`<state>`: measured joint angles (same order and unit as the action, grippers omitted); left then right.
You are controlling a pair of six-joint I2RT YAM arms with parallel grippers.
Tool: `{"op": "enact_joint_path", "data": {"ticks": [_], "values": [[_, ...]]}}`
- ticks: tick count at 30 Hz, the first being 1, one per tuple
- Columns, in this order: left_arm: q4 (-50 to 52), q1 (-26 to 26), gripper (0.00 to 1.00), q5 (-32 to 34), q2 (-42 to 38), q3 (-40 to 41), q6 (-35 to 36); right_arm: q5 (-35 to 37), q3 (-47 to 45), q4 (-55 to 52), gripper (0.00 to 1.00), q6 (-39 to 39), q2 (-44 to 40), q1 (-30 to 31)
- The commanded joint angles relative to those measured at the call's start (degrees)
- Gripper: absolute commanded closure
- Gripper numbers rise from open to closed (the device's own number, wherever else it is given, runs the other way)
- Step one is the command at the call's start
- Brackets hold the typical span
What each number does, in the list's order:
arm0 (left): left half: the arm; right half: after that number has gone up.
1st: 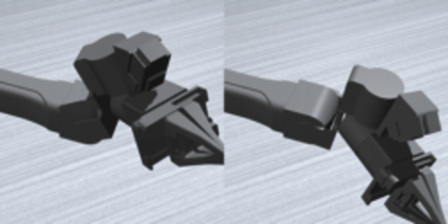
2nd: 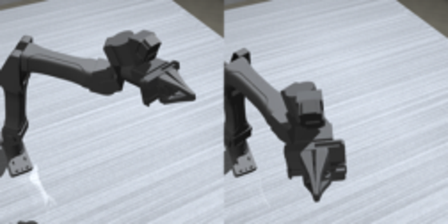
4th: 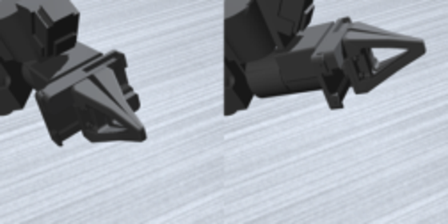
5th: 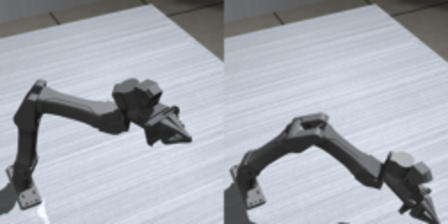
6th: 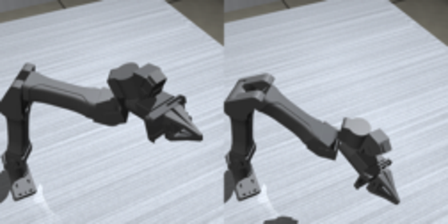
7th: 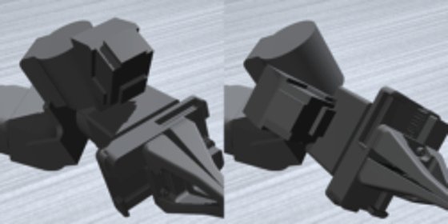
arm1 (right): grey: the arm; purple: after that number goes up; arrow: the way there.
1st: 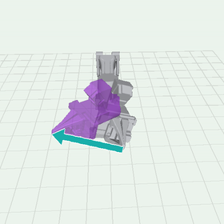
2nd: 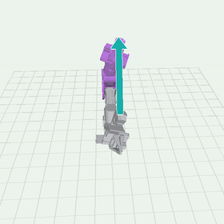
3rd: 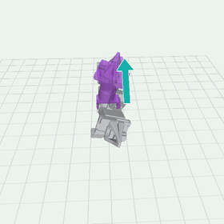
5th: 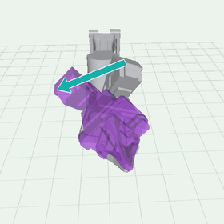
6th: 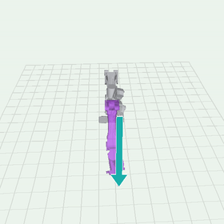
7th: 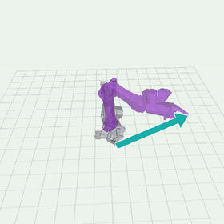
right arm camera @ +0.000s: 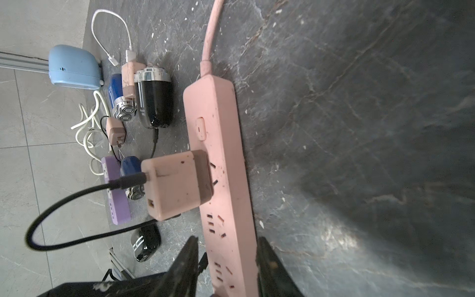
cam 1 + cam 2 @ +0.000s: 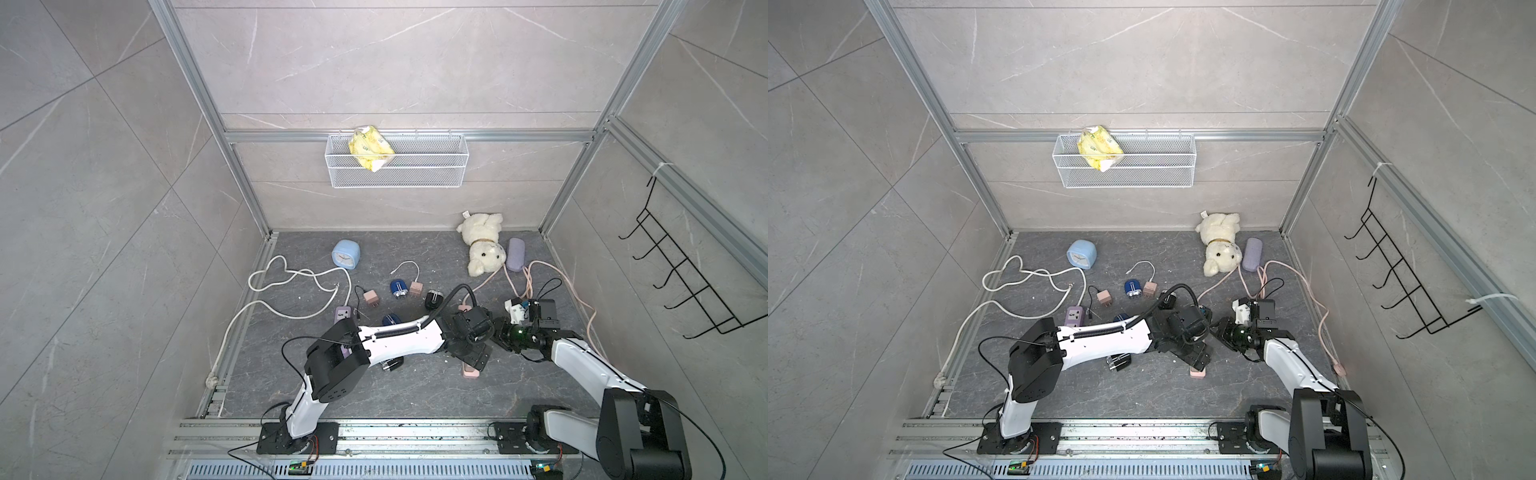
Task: Unplug the electric shaver
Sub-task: Remove the plug from the socket.
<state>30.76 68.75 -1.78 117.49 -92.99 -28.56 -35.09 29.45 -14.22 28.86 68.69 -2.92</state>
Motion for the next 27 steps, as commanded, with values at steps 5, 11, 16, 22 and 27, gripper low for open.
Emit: {"op": "enact_joint_path", "data": {"ticks": [5, 11, 16, 22, 27], "values": [[1.74, -0.06, 0.19, -1.91, 2.69, -2.99, -0.91, -1.11, -1.73, 1.28, 0.59, -0.72, -0.05, 0.03], [2.98, -0.18, 0.39, -1.83, 2.18, -2.0, -1.83, -1.1, -1.98, 1.06, 0.59, -0.78, -0.2, 0.1], [1.85, -0.81, 0.54, -3.13, 1.09, 0.0, -2.61, -1.0, -2.01, -0.06, 0.59, -1.01, -0.66, 1.23], [-5.36, -3.22, 0.61, -9.16, -1.43, 5.92, -4.91, -2.57, -2.64, -1.35, 0.57, -1.01, -2.78, 1.87], [-10.54, -5.29, 0.7, -12.85, -4.43, 11.07, -5.47, -6.95, -4.75, 0.24, 0.54, 1.03, -4.97, 1.93]]}}
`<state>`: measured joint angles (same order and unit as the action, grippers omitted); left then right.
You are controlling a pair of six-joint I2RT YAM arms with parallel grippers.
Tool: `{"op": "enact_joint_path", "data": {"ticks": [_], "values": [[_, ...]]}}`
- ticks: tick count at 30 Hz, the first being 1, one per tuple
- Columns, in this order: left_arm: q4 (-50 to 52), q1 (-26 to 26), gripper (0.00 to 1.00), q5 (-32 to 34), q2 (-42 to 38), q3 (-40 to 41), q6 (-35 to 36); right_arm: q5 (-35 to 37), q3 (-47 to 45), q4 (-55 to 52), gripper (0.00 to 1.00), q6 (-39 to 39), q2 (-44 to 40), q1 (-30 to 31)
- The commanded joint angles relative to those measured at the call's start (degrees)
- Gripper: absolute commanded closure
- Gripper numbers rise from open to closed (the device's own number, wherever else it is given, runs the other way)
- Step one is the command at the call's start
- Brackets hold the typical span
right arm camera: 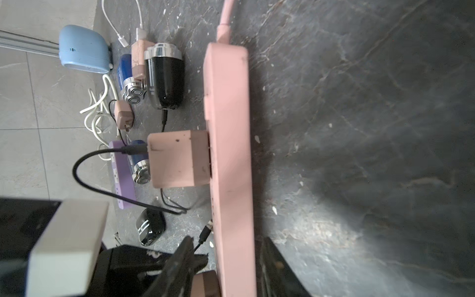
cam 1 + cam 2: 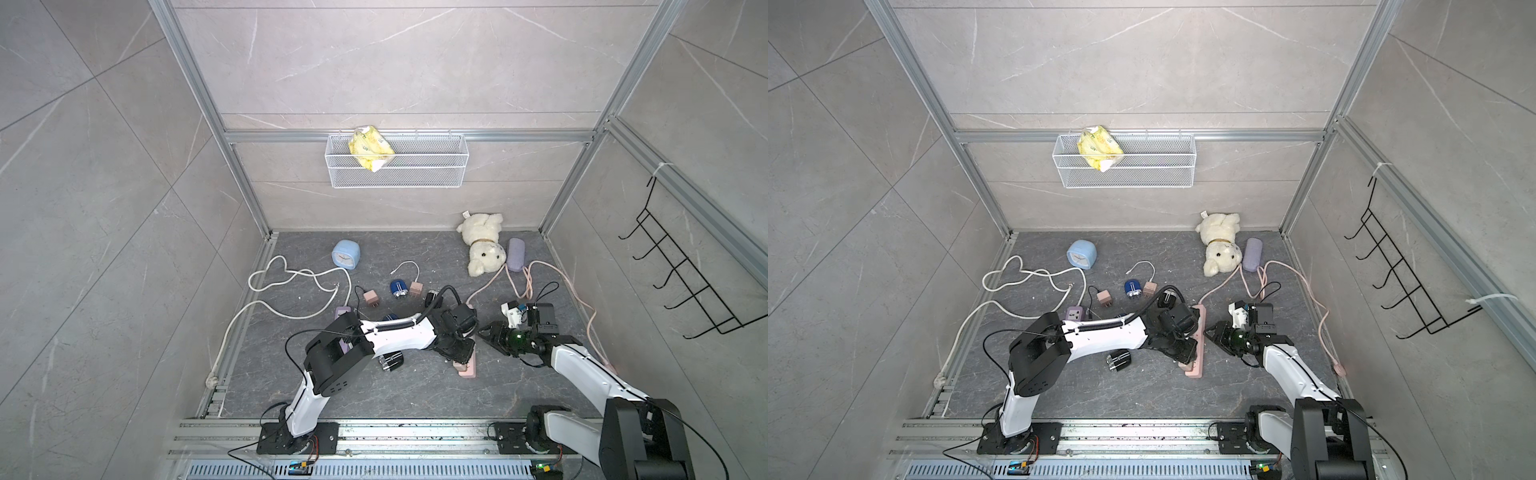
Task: Unplug the electric shaver
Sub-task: Remove the plug from the socket.
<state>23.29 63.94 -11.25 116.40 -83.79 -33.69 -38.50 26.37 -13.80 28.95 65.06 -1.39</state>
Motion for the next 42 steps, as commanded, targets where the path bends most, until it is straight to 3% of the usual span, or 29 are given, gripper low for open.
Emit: {"op": "enact_joint_path", "data": {"ticks": [1, 5, 11, 13, 19, 30, 34, 38, 42], "values": [[-4.14, -0.78, 0.72, -3.98, -3.91, 2.78, -0.29, -4.48, -2.43, 0.77, 0.53, 1.68, -1.42, 0.36], [-6.72, -1.35, 0.75, -5.65, -5.78, 4.8, 0.11, -8.31, -5.56, 6.21, 0.52, 4.38, -1.05, 0.37], [-8.14, -1.51, 0.88, -7.81, -6.27, 4.83, 0.51, -7.7, -7.3, 5.42, 0.51, 4.25, -1.25, 0.4], [-7.69, -1.5, 0.86, -7.9, -6.03, 4.32, 0.54, -6.9, -7.3, 4.92, 0.51, 4.1, -1.25, 0.34], [-4.21, -1.47, 0.66, -7.96, -5.13, 1.55, 1.33, -6.07, -6.76, 5.25, 0.51, 3.57, 1.38, 0.64], [-3.64, -1.54, 0.77, -7.67, -5.57, 1.75, 1.85, -5.61, -7.52, 11.26, 0.53, 6.54, 5.64, 2.79], [-3.38, -1.5, 0.77, -7.39, -5.48, 1.36, 2.04, -4.1, -7.04, 12.2, 0.69, 6.81, 7.65, 4.5], [-2.37, -1.52, 0.61, -7.5, -5.12, 0.2, 2.37, -1.72, -7.1, 13.3, 0.86, 7.27, 8.61, 5.33], [-1.42, -1.5, 0.44, -8.17, -5.13, -0.63, 2.57, 1.5, -5.58, 11.21, 0.92, 5.82, 8.09, 5.69]]}}
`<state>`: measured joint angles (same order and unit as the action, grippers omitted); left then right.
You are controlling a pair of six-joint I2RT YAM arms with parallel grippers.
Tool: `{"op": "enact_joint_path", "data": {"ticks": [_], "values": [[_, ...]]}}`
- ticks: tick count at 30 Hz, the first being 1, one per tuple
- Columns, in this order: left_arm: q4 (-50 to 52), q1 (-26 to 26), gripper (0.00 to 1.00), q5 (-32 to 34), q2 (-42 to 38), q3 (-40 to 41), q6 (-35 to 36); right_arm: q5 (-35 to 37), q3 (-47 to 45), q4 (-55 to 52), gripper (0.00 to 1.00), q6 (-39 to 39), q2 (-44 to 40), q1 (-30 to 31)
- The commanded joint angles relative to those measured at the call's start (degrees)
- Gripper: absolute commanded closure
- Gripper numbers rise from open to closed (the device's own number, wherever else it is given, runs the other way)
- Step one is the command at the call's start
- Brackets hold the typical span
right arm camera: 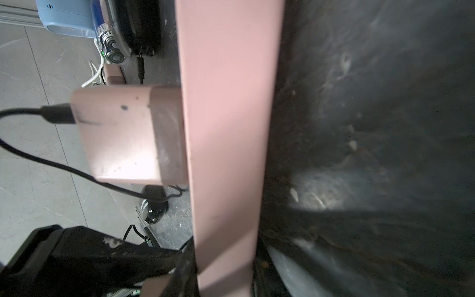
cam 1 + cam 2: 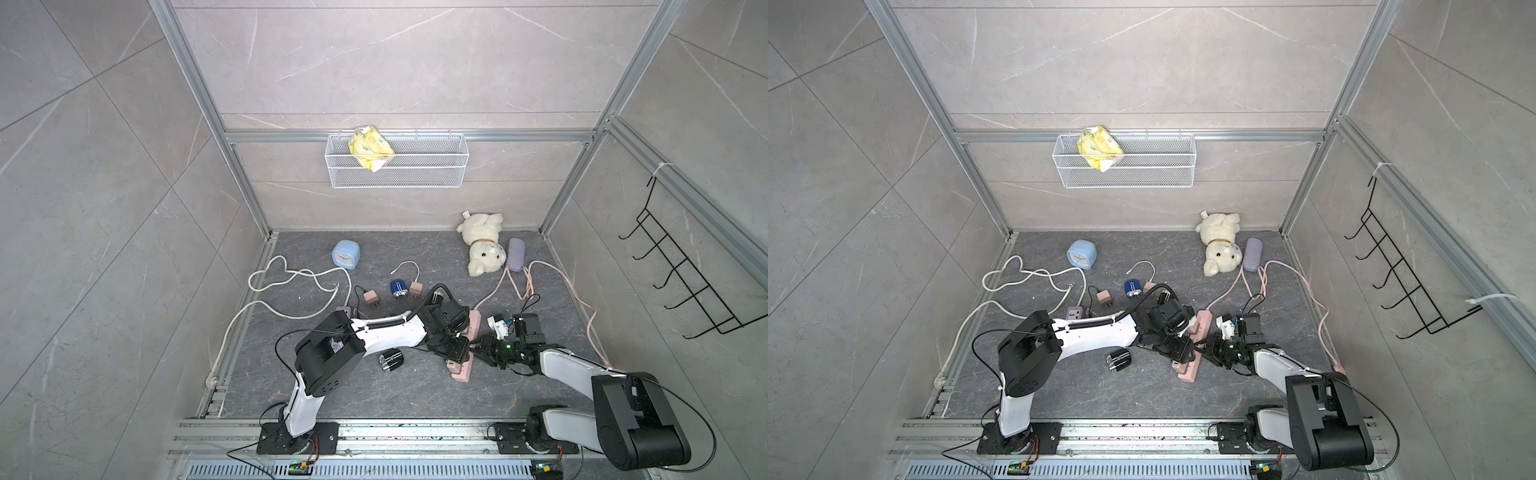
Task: Unplug the electric shaver
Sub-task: Remove the plug from the socket.
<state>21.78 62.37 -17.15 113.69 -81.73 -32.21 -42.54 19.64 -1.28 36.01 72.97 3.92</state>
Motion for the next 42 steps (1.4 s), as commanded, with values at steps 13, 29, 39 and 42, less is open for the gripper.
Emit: {"op": "enact_joint_path", "data": {"ticks": [13, 29, 39, 42], "values": [[9.16, -0.05, 0.43, -2.03, -2.05, -5.37, 3.46, 8.77, 6.02, -5.21, 0.96, -4.22, 1.3, 0.74], [12.91, -0.97, 0.48, -5.2, 1.17, -6.42, 4.84, 9.76, 6.62, -8.2, 0.96, -5.74, -0.64, 1.02], [19.67, -2.05, 0.26, -1.51, 1.28, -9.51, 6.63, 10.08, 6.9, -9.59, 0.96, -6.6, -1.95, 1.18], [19.67, -2.28, 0.24, -1.29, 1.22, -9.81, 6.79, 10.11, 6.82, -9.68, 0.96, -6.73, -2.22, 1.24]]}}
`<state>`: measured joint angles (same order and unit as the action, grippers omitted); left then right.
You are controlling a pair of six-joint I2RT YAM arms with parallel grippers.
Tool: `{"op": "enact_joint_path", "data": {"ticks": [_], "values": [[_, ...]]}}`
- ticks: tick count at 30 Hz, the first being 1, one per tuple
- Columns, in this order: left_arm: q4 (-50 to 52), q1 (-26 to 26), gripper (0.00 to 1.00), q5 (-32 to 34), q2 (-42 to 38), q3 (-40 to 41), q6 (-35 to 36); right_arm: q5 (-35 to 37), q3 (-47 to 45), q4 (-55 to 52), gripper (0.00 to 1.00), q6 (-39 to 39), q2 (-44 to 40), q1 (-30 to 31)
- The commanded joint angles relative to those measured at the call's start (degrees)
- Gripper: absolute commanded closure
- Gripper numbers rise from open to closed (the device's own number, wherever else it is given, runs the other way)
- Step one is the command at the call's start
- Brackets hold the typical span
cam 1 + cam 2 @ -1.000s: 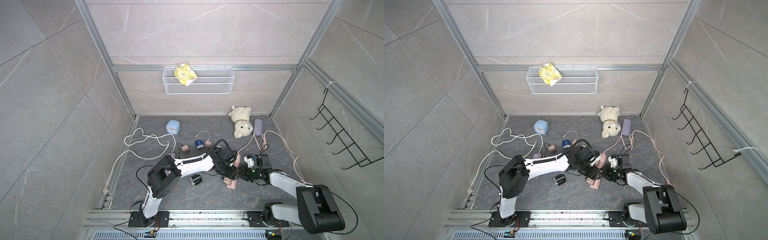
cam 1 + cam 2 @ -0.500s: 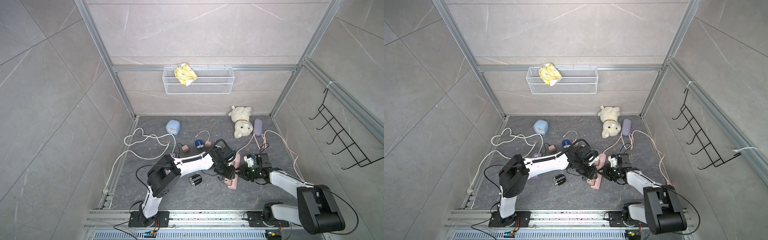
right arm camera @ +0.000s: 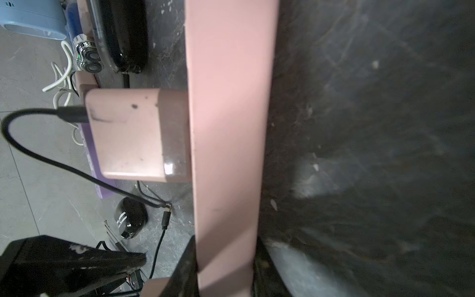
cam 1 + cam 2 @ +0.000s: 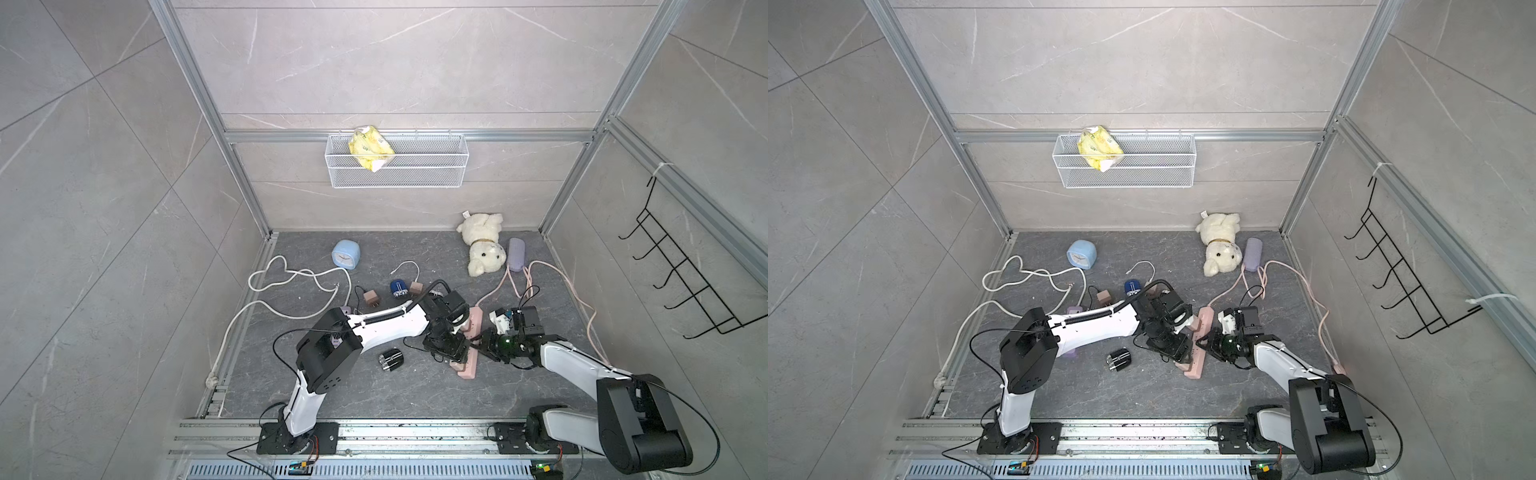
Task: Unplug the electric shaver
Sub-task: Remove the plug from the socket.
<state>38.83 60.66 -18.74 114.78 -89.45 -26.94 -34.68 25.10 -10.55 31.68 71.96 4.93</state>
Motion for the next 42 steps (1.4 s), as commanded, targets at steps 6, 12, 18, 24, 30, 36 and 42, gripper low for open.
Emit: {"op": "enact_joint_path", "data": {"ticks": [6, 12, 18, 24, 30, 36, 42], "values": [[0.43, -0.65, 0.23, -2.73, 1.29, -2.15, 1.05, 1.98, 1.43, -0.35, 0.96, -2.39, -1.35, 0.24], [1.13, -0.64, 0.23, -3.46, 2.36, -2.49, 1.41, 1.95, 1.4, -0.35, 0.96, -2.37, -1.3, 0.26], [0.96, -0.65, 0.24, -3.97, 3.16, -2.32, 1.53, 1.82, 1.36, -0.2, 0.96, -2.37, -1.43, 0.43], [-1.09, -0.68, 0.43, -4.86, 2.75, -1.28, 0.99, 1.43, 1.23, 0.11, 0.96, -2.11, -1.12, 0.39], [-4.65, -0.64, 0.53, -7.98, 2.82, 0.13, -0.35, 0.84, 1.27, 0.68, 0.96, -1.83, -1.1, 0.39], [-5.19, -0.76, 0.66, -9.1, 2.31, 0.99, -0.51, 1.74, 1.58, 0.49, 0.96, -2.06, -0.95, 0.35], [-6.63, -1.02, 0.74, -11.9, 1.62, 1.93, -0.57, 2.35, 2.7, 0.27, 0.97, -2.4, -0.51, 0.45]]}}
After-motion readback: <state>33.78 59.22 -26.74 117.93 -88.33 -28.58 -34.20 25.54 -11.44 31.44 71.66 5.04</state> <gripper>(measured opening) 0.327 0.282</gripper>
